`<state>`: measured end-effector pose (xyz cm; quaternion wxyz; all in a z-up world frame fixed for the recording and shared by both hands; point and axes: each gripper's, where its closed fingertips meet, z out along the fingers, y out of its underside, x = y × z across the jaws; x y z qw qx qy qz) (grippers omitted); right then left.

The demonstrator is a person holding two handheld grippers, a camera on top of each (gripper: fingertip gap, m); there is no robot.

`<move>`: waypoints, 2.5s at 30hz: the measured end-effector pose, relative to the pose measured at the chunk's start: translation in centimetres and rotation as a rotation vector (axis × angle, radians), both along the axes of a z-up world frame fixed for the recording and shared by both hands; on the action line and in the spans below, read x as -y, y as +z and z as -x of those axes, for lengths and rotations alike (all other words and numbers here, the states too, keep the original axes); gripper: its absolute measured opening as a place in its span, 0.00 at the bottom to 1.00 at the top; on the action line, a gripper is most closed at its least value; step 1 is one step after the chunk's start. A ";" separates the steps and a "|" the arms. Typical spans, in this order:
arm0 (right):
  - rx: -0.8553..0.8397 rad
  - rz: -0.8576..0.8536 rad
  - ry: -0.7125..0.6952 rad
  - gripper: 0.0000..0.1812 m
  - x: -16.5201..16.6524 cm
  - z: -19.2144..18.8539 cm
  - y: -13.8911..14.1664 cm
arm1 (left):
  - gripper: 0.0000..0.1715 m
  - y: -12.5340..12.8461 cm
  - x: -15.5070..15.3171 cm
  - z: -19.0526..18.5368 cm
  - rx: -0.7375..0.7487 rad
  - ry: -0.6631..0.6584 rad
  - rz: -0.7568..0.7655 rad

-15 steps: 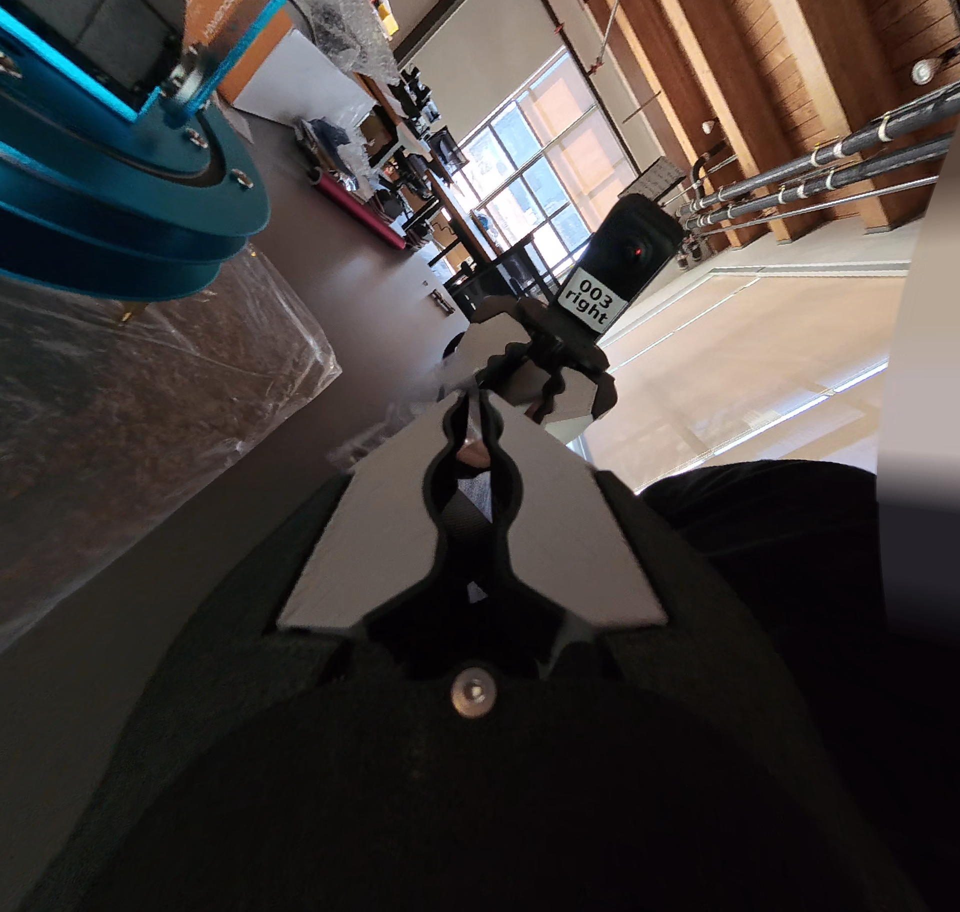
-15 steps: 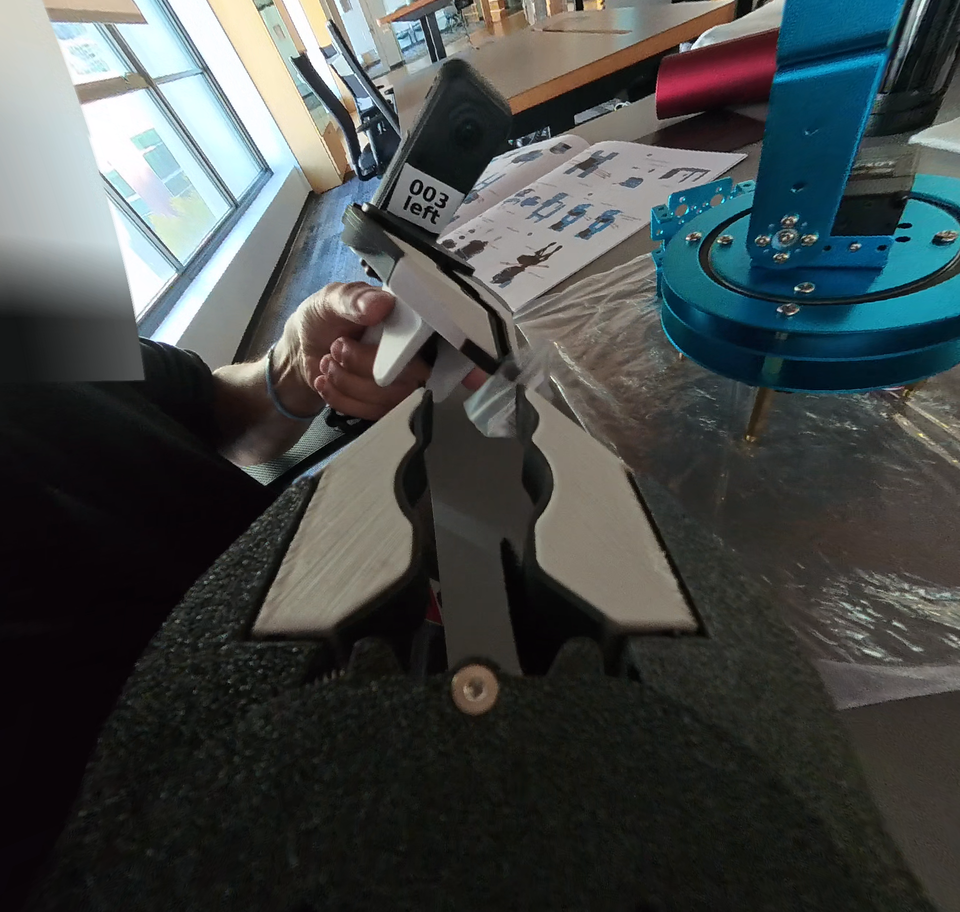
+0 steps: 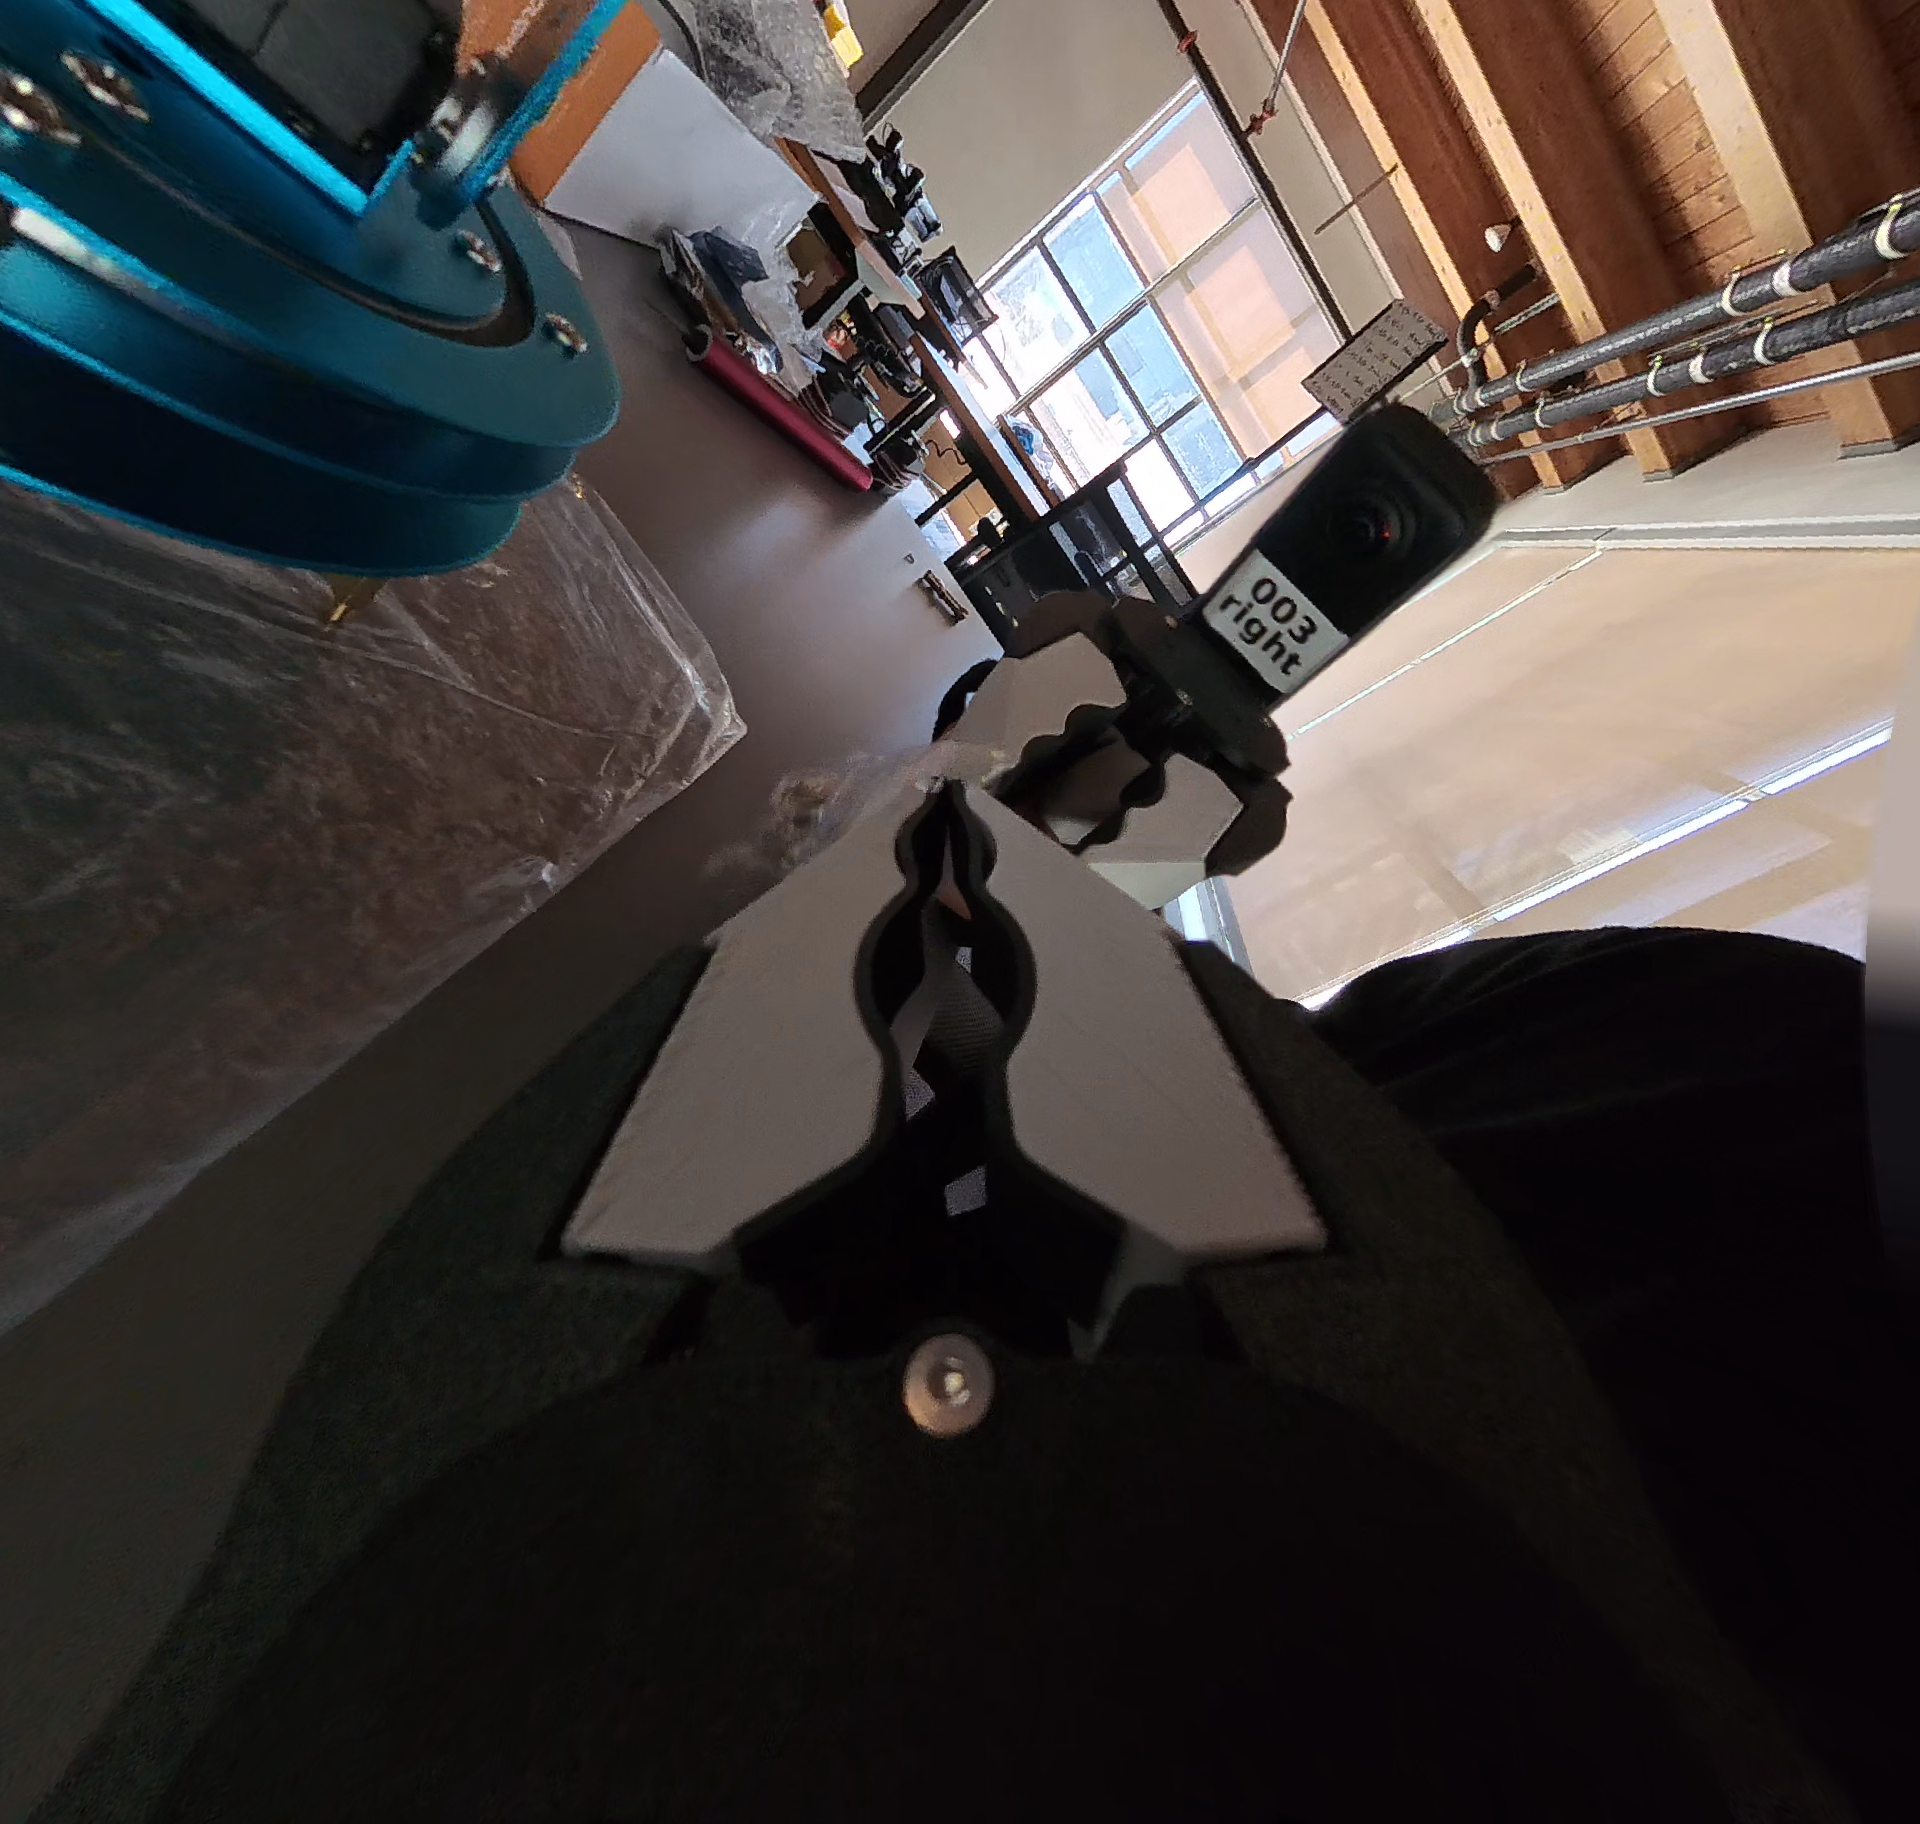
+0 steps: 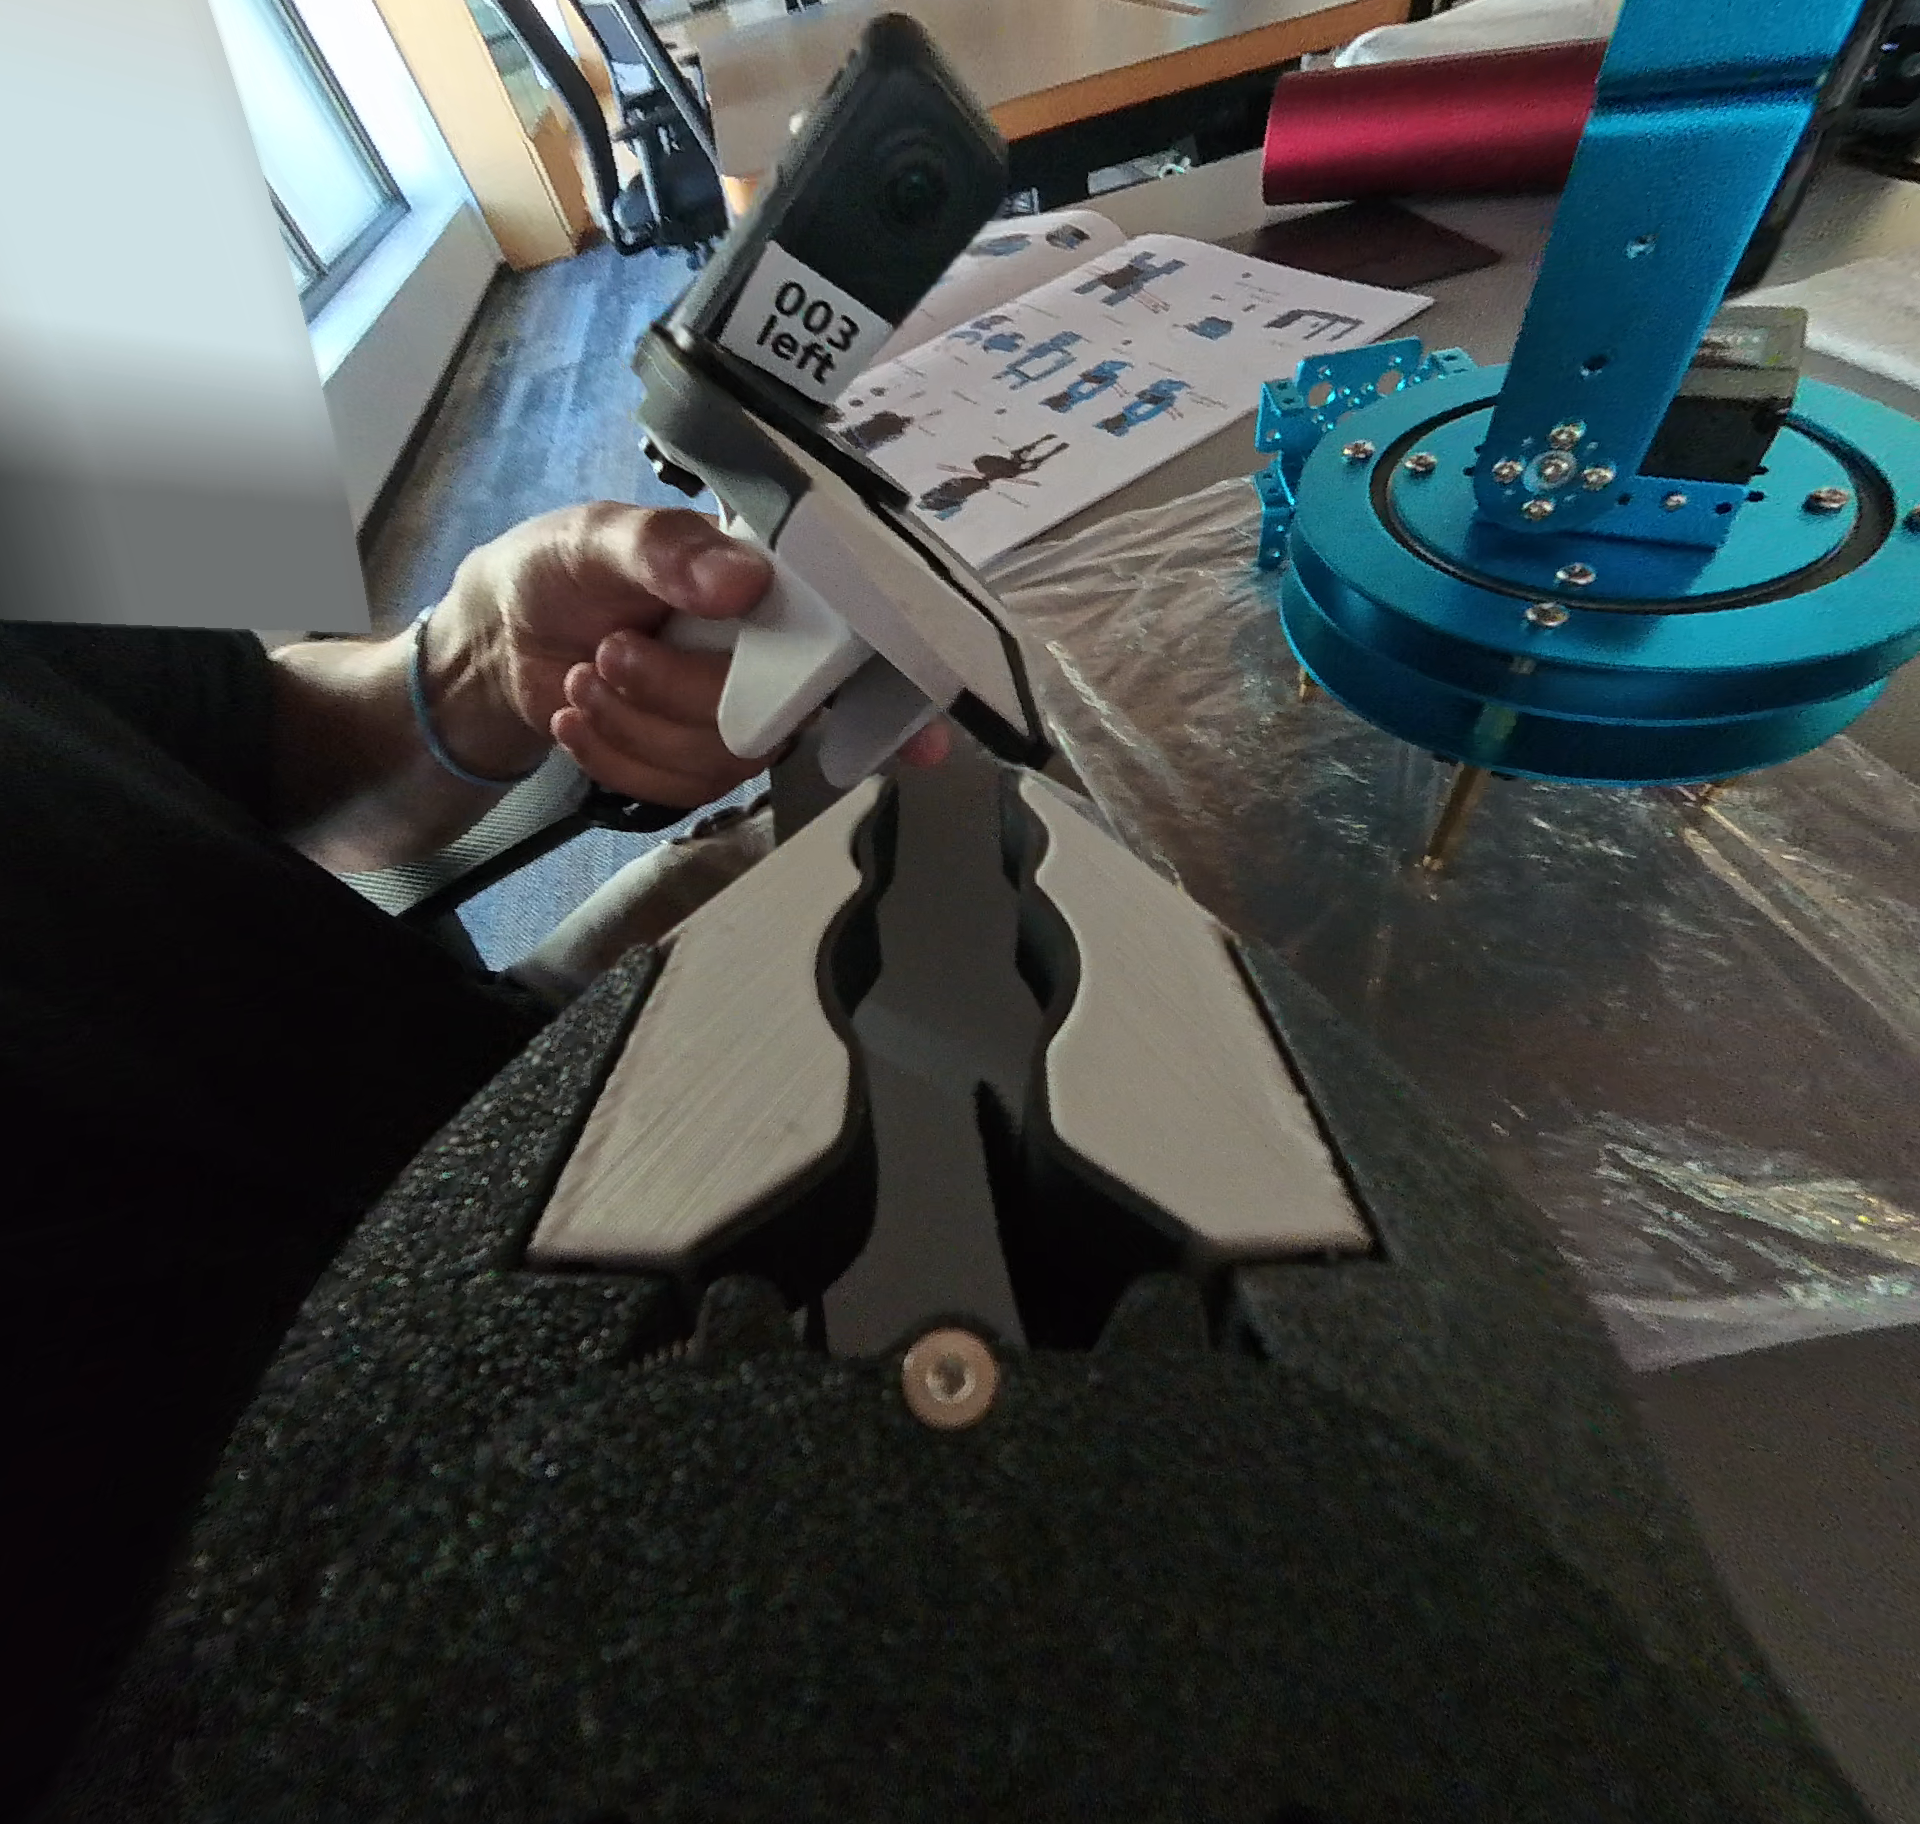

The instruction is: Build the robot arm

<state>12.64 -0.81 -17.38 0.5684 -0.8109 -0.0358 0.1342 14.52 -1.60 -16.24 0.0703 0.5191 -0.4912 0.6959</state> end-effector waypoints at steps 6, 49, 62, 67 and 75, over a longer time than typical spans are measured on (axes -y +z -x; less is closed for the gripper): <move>-0.012 0.027 -0.025 0.11 -0.2 -0.5 -0.5 | 0.02 -0.5 -0.3 0.0 -0.022 0.003 -0.030; -0.371 0.350 -0.093 0.03 3.8 -5.0 -5.5 | 0.18 -6.4 3.5 0.0 -0.226 -0.064 -0.355; 0.112 0.238 -0.134 0.01 1.4 -2.6 -3.0 | 0.14 -2.9 0.7 -0.9 -0.157 0.041 -0.150; 0.195 0.201 -0.123 0.01 0.9 -1.9 -2.7 | 0.10 -2.6 0.4 -0.9 -0.186 0.032 -0.043; 0.158 0.182 -0.131 0.01 0.9 -2.1 -2.6 | 0.01 -2.4 0.4 -0.8 -0.169 0.024 -0.035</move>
